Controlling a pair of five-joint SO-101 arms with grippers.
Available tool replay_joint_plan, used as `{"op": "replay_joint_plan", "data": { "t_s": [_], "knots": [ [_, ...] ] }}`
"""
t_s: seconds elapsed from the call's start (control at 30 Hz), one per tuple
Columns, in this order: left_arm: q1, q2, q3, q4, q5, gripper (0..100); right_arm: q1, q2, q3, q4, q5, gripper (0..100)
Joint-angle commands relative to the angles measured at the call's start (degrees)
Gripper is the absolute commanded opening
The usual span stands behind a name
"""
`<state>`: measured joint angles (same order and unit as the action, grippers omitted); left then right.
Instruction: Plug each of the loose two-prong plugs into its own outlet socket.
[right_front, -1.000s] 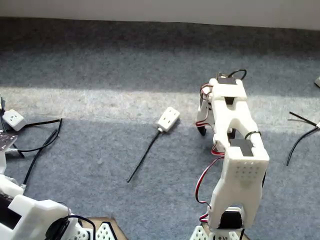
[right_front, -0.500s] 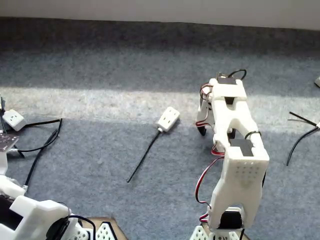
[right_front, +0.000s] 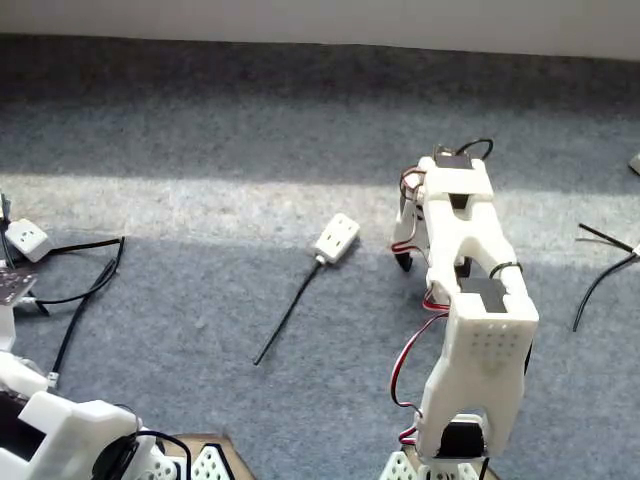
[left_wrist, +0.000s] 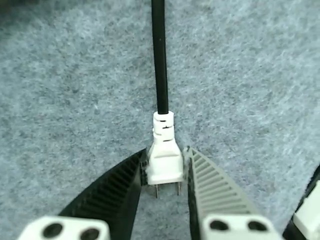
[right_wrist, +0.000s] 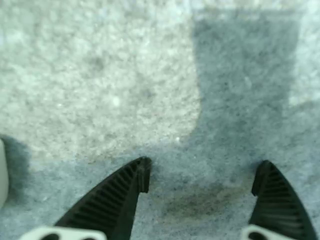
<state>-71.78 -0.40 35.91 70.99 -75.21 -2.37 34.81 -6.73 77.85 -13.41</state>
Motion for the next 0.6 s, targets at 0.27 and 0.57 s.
{"op": "replay_joint_plan", "data": {
  "t_s": [0.27, 0.57],
  "knots": [
    [-0.57, -1.10, 0.40, 0.53, -0.88, 2, 0.75, -0.57, 0.40, -1.19, -0.35, 32.5],
    [4.35, -1.63, -0.31, 3.60, -0.62, 1, 0.75, -0.57, 0.40, -1.27, -0.35, 32.5]
  ]
}}
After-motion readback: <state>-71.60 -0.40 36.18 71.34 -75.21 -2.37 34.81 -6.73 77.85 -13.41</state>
